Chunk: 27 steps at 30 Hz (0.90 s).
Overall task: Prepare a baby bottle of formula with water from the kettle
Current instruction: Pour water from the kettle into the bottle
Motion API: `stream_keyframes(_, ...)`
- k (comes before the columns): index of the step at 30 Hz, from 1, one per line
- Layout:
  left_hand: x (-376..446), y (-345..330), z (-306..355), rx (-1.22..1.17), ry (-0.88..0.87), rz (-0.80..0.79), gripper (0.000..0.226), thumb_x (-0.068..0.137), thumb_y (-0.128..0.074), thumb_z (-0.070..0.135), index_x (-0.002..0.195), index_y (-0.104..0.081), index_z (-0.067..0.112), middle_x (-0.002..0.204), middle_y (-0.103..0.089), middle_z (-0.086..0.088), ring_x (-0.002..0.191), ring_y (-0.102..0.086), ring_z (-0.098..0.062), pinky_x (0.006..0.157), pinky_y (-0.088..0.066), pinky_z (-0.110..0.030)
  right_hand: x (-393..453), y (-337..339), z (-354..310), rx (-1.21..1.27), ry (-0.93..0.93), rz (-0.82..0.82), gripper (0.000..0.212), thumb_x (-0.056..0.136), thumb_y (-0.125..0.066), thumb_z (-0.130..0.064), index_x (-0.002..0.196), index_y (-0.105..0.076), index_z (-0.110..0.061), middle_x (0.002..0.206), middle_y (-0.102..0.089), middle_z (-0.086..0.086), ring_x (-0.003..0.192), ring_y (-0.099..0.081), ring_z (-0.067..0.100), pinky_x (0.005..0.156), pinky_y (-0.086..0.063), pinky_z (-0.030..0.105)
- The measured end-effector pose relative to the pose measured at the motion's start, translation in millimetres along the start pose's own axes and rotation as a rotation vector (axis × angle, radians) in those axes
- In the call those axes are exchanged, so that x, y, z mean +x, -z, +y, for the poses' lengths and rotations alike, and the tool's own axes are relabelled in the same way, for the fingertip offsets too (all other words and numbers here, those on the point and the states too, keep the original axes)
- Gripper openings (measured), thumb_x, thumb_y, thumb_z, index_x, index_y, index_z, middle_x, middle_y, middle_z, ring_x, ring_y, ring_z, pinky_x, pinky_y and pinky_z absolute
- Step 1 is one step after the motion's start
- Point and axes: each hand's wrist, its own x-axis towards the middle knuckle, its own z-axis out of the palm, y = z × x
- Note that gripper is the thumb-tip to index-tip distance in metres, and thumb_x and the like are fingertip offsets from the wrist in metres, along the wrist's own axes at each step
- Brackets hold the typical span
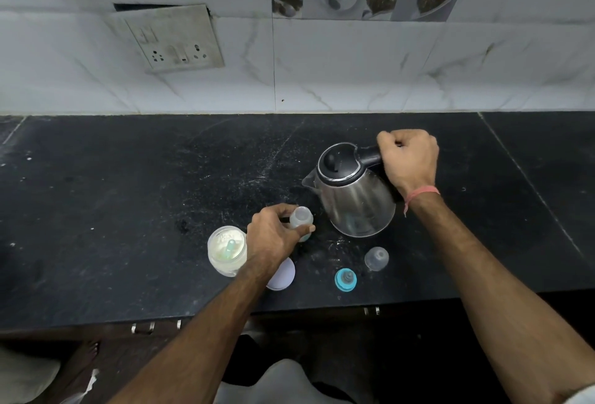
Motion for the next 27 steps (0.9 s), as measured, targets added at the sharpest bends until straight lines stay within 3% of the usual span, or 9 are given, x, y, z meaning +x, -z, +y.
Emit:
stream_keyframes(10, -1.5, 1.6, 3.3, 0.018, -0.001, -0.008, 0.049, 0.068, -0.105, 0.056, 0.111, -0.085, 0.043, 0.097, -0.081, 0.026, 0.083, -0.076, 0.008, 0.088, -0.067, -0.035, -3.2, -24.1, 19.2, 0.183, -0.200, 0.120, 0.051, 0.087, -0.061, -0.030, 0.052, -0.040, -0.001, 0.053, -0.029, 0.008, 0.050, -0.029, 0.018, 0.057, -0.037, 0.035)
stream_keyframes(15, -2.4, 3.0, 4.6, 0.010, -0.007, -0.012, 0.047, 0.069, -0.106, 0.054, 0.110, -0.085, 0.042, 0.094, -0.081, 0.026, 0.082, -0.076, 0.009, 0.086, -0.067, -0.035, -8.2, -37.3, 28.6, 0.278, -0.272, 0.120, 0.050, 0.089, -0.062, -0.023, 0.048, -0.036, -0.011, 0.050, -0.028, 0.002, 0.049, -0.026, 0.014, 0.052, -0.032, 0.033)
stream_keyframes(22, -2.0, 2.8, 4.4, 0.011, -0.005, -0.010, 0.046, 0.069, -0.106, 0.054, 0.109, -0.085, 0.044, 0.093, -0.081, 0.028, 0.083, -0.076, 0.009, 0.088, -0.067, -0.036, -9.1, -51.3, 36.2, 0.346, -0.290, 0.090, 0.050, 0.089, -0.062, -0.022, 0.051, -0.037, -0.001, 0.051, -0.031, 0.004, 0.049, -0.029, 0.016, 0.052, -0.034, 0.032)
stream_keyframes(27, -2.1, 2.5, 3.2, 0.015, -0.013, -0.013, 0.046, 0.070, -0.105, 0.054, 0.110, -0.085, 0.045, 0.094, -0.080, 0.031, 0.085, -0.076, 0.009, 0.089, -0.067, -0.038, -4.2, -53.1, 36.9, 0.359, -0.306, 0.043, 0.055, 0.092, -0.063, -0.015, 0.048, -0.031, -0.018, 0.045, -0.024, -0.013, 0.046, -0.022, 0.007, 0.048, -0.029, 0.027)
